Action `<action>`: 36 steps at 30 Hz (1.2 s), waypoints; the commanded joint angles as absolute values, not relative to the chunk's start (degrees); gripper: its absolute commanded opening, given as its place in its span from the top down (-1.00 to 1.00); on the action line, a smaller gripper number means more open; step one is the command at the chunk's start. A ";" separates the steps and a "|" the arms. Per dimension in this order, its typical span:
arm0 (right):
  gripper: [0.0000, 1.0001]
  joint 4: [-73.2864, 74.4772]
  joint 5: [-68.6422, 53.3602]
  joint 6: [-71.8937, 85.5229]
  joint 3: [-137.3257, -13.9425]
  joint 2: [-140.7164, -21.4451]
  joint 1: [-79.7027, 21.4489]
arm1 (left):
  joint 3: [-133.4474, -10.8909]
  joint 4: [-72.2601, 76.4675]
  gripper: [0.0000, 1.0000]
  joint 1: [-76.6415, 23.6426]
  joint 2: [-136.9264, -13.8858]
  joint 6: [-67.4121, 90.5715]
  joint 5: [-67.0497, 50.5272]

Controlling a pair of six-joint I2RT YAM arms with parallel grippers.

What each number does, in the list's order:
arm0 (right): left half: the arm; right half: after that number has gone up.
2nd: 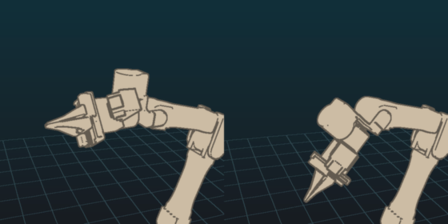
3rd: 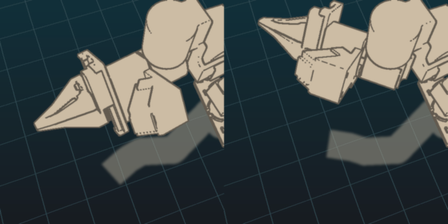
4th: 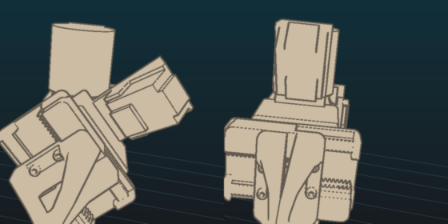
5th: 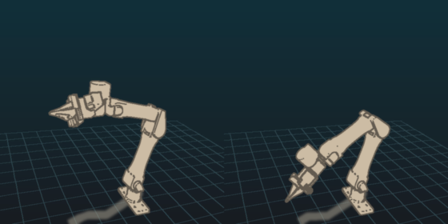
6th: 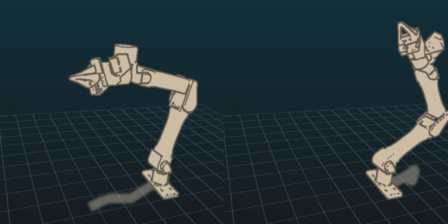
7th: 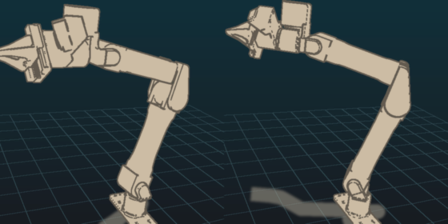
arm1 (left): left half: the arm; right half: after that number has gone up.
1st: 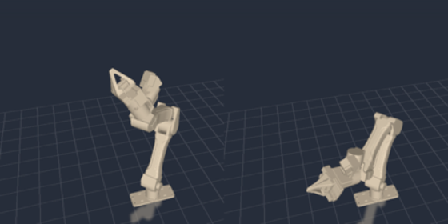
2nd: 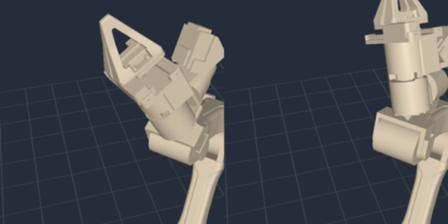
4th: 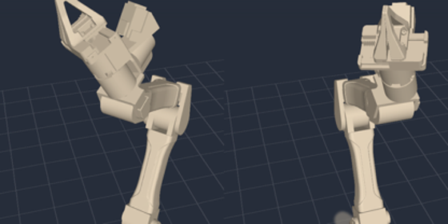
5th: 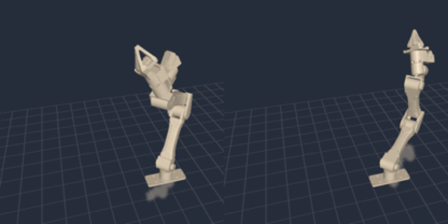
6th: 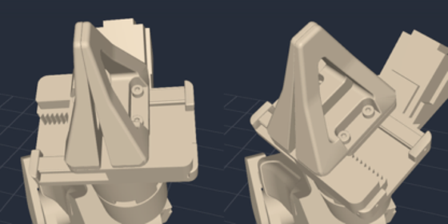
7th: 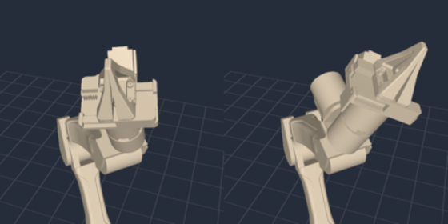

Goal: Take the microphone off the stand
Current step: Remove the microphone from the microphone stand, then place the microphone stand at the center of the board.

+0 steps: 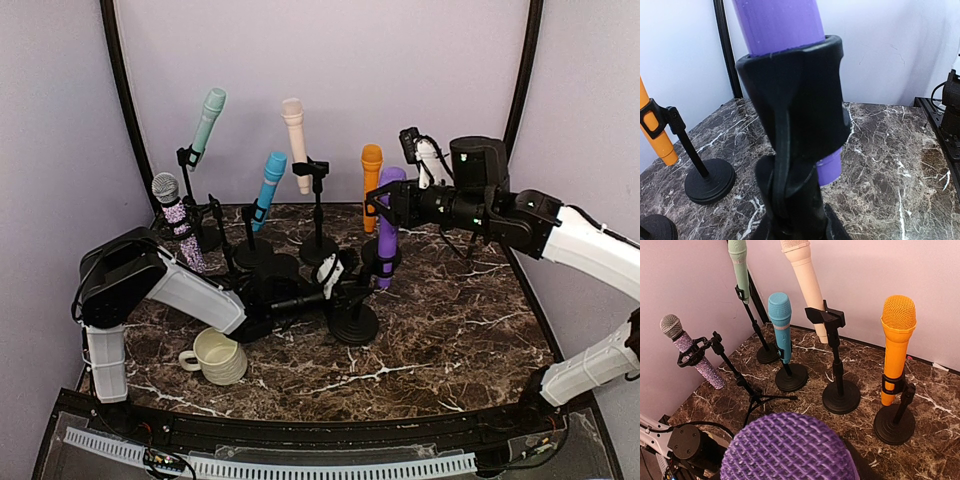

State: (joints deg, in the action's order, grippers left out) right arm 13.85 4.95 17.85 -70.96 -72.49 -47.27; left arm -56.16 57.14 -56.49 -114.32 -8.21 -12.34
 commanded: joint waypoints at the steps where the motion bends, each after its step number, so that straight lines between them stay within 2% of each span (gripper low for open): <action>1: 0.39 -3.86 12.22 16.18 -78.86 -69.58 -45.81 | -53.36 46.76 1.00 -56.86 -116.89 -11.21 -12.44; 29: 0.41 -2.31 13.97 14.72 -81.82 -69.44 -45.82 | -53.61 46.49 1.00 -57.00 -117.04 -11.34 -12.33; 36: 0.41 2.16 21.15 13.47 -81.43 -69.44 -45.79 | -53.63 46.66 1.00 -56.99 -116.40 -10.65 -11.54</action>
State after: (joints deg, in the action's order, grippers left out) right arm 1.39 15.09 14.85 -81.03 -69.32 -45.98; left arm -55.37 55.99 -56.45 -115.15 -9.87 -11.53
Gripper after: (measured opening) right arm 0.495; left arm 0.251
